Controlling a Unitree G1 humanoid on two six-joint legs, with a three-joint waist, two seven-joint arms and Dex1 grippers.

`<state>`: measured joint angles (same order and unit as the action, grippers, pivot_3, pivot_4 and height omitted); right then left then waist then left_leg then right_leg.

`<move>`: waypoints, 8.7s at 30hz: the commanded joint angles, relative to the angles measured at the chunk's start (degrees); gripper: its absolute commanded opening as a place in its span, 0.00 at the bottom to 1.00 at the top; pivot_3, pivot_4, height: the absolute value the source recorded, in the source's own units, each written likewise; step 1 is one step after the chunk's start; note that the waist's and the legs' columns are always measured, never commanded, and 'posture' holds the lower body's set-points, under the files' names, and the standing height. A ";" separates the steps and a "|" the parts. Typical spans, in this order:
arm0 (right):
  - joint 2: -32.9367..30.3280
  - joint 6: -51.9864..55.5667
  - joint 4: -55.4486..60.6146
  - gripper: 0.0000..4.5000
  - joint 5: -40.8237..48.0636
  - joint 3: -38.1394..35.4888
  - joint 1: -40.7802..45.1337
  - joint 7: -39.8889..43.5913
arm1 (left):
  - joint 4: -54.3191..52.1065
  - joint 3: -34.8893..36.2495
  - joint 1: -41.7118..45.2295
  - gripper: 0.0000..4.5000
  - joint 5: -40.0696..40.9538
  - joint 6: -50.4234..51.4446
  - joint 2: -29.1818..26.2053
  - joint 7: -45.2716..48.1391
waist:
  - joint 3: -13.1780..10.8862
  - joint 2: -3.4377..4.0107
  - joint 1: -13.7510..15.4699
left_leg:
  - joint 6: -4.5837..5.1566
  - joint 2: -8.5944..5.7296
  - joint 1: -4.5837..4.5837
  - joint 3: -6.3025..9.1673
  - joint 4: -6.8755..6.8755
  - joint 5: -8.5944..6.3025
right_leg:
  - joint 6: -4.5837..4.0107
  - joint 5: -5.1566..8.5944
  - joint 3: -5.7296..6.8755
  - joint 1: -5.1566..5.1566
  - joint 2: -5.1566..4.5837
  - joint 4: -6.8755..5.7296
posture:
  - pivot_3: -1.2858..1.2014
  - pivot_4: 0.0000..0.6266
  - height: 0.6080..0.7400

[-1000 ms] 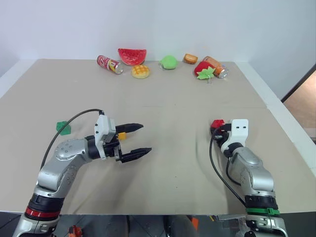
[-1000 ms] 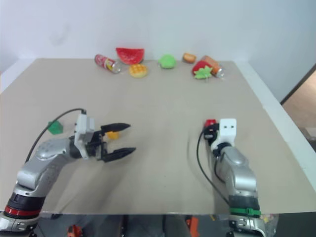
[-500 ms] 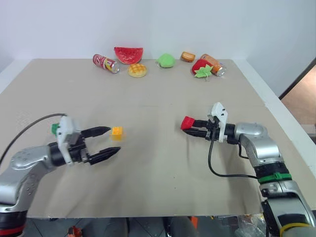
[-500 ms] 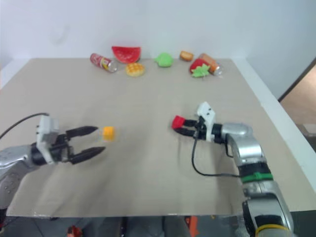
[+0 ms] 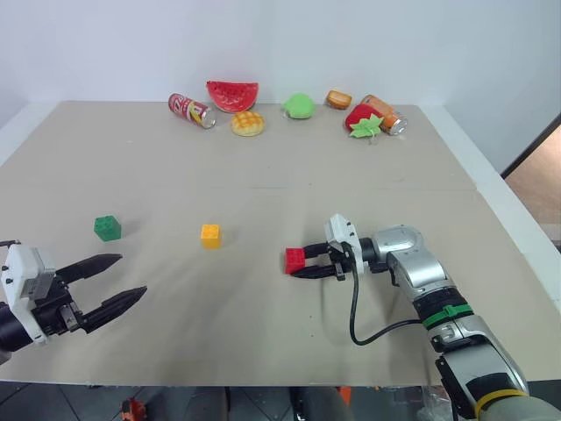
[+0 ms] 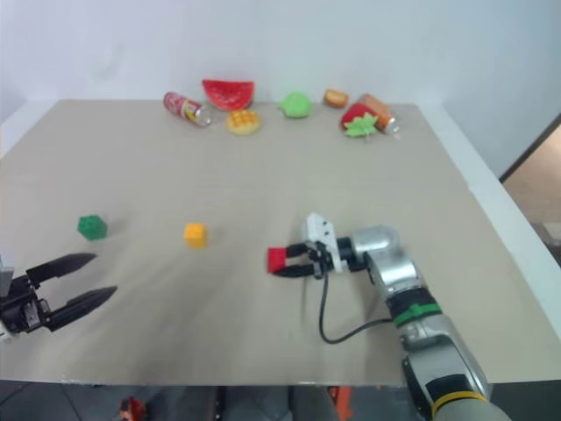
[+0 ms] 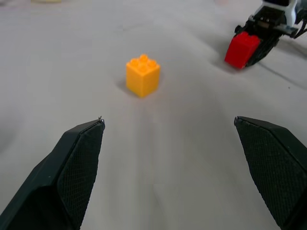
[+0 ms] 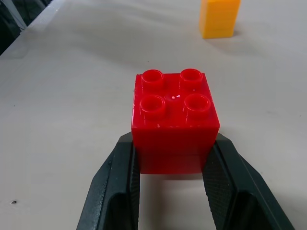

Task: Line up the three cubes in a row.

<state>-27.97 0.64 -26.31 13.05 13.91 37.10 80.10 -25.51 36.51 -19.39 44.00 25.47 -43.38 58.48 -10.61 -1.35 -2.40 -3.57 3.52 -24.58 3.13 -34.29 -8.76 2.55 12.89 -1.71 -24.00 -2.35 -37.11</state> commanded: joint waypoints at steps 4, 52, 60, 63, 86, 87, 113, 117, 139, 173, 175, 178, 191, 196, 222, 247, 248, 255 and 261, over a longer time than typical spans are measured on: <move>-1.37 -0.69 3.25 0.27 0.50 -2.76 -1.20 -1.44 | -0.73 -1.45 3.40 1.00 1.66 0.40 0.36 -2.39 | 0.00 0.00 -0.06 | 0.00 0.06 0.00 0.01 0.02 0.00 | 0.00 -0.01 0.00 -0.02 0.10 -0.03 | 0.52 0.24 1.00; -7.22 10.21 7.12 0.96 8.33 -14.73 8.07 -4.48 | 4.79 1.49 4.58 1.00 0.84 1.70 13.49 -25.67 | 0.00 -0.01 -0.43 | -0.15 0.16 0.16 -0.03 0.07 0.02 | -0.11 -0.11 -0.27 -0.06 0.37 -0.12 | 0.52 0.24 1.00; -1.78 20.66 24.15 0.96 14.43 -15.64 3.25 -13.98 | 0.98 0.34 0.95 1.00 -3.56 -0.71 22.01 -36.54 | 0.08 -0.14 0.49 | -0.20 0.16 0.09 -0.02 -0.05 0.00 | -0.05 -0.06 -0.42 -0.01 0.42 -0.14 | 0.52 0.24 1.00; -1.23 24.65 30.48 0.96 16.61 -14.05 -0.56 -14.99 | 5.38 -0.10 2.52 1.00 -8.53 -0.28 20.92 -40.93 | 0.08 -0.14 0.68 | -0.20 0.14 0.04 -0.05 -0.14 -0.01 | -0.03 -0.08 -0.46 -0.04 0.40 -0.14 | 0.52 0.24 1.00; -3.64 24.86 33.01 0.96 16.10 -13.20 -6.36 -16.63 | 24.44 -9.66 24.45 1.00 -19.27 1.32 15.08 -44.77 | 0.15 -0.25 0.98 | -0.22 0.17 0.03 -0.02 -0.11 0.00 | -0.03 -0.19 -0.52 -0.11 0.55 -0.14 | 0.52 0.24 1.00; -3.66 24.80 33.09 0.96 16.05 -13.13 -6.44 -16.73 | 25.31 -10.06 25.06 1.00 -19.68 1.06 15.16 -44.75 | 0.15 -0.25 0.98 | -0.22 0.17 0.03 -0.02 -0.11 0.00 | -0.02 -0.21 -0.52 -0.11 0.55 -0.14 | 0.52 0.24 1.00; -3.76 23.84 33.50 0.97 16.03 -13.27 -7.55 -18.73 | 35.84 -14.02 36.45 0.37 -23.89 -1.32 16.02 -43.66 | 0.15 -0.25 1.05 | -0.40 0.16 0.03 0.00 -0.13 0.15 | 0.14 -0.39 -0.57 -0.06 0.57 -0.13 | 0.52 0.24 1.00; -3.89 23.39 33.30 0.97 15.66 -13.13 -7.78 -19.00 | 34.13 -13.26 35.18 0.30 -22.97 -0.96 16.13 -43.25 | 0.15 -0.25 1.03 | -0.41 0.16 0.04 -0.01 -0.13 0.15 | 0.14 -0.40 -0.58 -0.06 0.57 -0.13 | 0.52 0.24 1.00; -5.98 23.59 36.35 0.97 15.29 -15.20 -9.57 -21.87 | 26.84 -37.41 59.59 0.30 -13.91 0.23 8.46 4.53 | 0.12 -0.28 0.99 | -0.55 0.15 -0.10 -0.01 -0.08 0.24 | 0.42 -0.52 -0.62 -0.15 0.58 -0.04 | 0.52 0.24 1.00; -5.71 27.76 50.07 0.97 19.16 -18.21 -20.44 -33.54 | 41.99 -49.57 58.61 0.30 -28.86 -12.17 10.52 26.71 | 0.12 -0.27 -0.18 | -0.22 0.16 -0.18 0.00 -0.18 0.26 | 0.23 -0.46 -0.86 -0.23 0.72 -0.10 | 0.52 0.24 1.00; -5.71 27.55 49.68 0.97 19.11 -17.98 -20.19 -33.21 | 41.97 -49.24 58.39 0.30 -28.97 -12.05 10.48 25.93 | 0.12 -0.27 -0.17 | -0.21 0.16 -0.17 0.00 -0.19 0.26 | 0.22 -0.47 -0.86 -0.21 0.72 -0.10 | 0.52 0.24 1.00; -5.74 27.34 48.91 0.97 19.14 -17.76 -19.46 -32.87 | 42.69 -48.85 59.00 0.30 -28.92 -11.83 11.18 24.92 | 0.12 -0.27 -0.17 | -0.20 0.15 -0.18 0.00 -0.20 0.27 | 0.22 -0.47 -0.86 -0.21 0.73 -0.10 | 0.52 0.24 1.00; -5.93 27.40 49.47 0.97 19.63 -17.73 -19.80 -32.90 | 54.09 -50.46 60.25 0.30 -33.01 -24.12 14.80 25.34 | 0.12 -0.27 -0.16 | -0.19 0.16 -0.16 0.00 -0.20 0.27 | 0.21 -0.49 -0.89 -0.21 0.77 -0.11 | 0.52 0.24 1.00; -6.14 27.54 49.76 0.97 19.75 -18.03 -19.97 -33.07 | 61.24 -50.02 62.41 0.30 -35.62 -30.15 17.09 23.33 | 0.12 -0.27 -0.11 | -0.19 0.16 -0.18 0.00 -0.23 0.28 | 0.23 -0.50 -0.89 -0.20 0.77 -0.12 | 0.52 0.24 1.00; -6.59 27.13 48.73 0.97 19.55 -17.94 -19.37 -32.76 | 60.09 -48.90 62.52 0.98 -34.82 -28.45 18.36 24.31 | 0.12 -0.27 -0.06 | -0.18 0.16 -0.18 0.00 -0.25 0.28 | 0.27 -0.55 -0.92 -0.19 0.78 -0.12 | 0.52 0.24 1.00; -6.70 27.46 49.32 0.97 20.20 -18.37 -19.92 -31.93 | 32.42 -37.30 62.42 0.98 -14.88 -4.42 20.50 11.12 | 0.12 -0.27 -0.14 | -0.16 0.16 -0.20 0.01 -0.26 0.30 | 0.30 -0.60 -0.94 -0.20 0.79 -0.14 | 0.52 0.24 1.00; -6.70 27.54 49.44 0.97 20.34 -18.44 -20.07 -31.96 | 29.04 -35.94 62.58 0.98 -11.99 -0.38 20.14 9.20 | 0.12 -0.27 -0.14 | -0.16 0.16 -0.19 0.01 -0.26 0.30 | 0.33 -0.61 -0.95 -0.19 0.79 -0.14 | 0.52 0.24 1.00; -6.44 27.22 48.88 0.97 20.19 -17.76 -20.11 -31.74 | 14.58 -25.25 62.25 0.98 3.22 19.80 17.24 -8.05 | 0.12 -0.27 -0.34 | -0.15 0.18 -0.02 0.04 -0.23 0.30 | 0.36 -0.62 -1.00 -0.13 0.86 -0.21 | 0.52 0.24 1.00; -4.24 24.79 46.57 0.97 15.38 -16.50 -17.92 -36.34 | 7.83 -21.22 51.87 0.98 -5.26 21.85 14.82 -27.49 | 0.12 -0.27 -0.49 | -0.13 0.15 0.27 -0.04 -0.24 0.31 | 0.33 -0.64 -1.18 0.09 0.87 -0.20 | 0.52 0.24 1.00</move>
<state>-32.34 27.01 20.00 29.76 -2.17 18.23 45.39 -15.45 13.12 33.79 41.42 47.03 -27.77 36.08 -10.48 -1.62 -2.89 -3.70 3.67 -24.28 3.07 -34.53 -8.45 2.86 12.24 -2.96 -23.91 -1.47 -37.31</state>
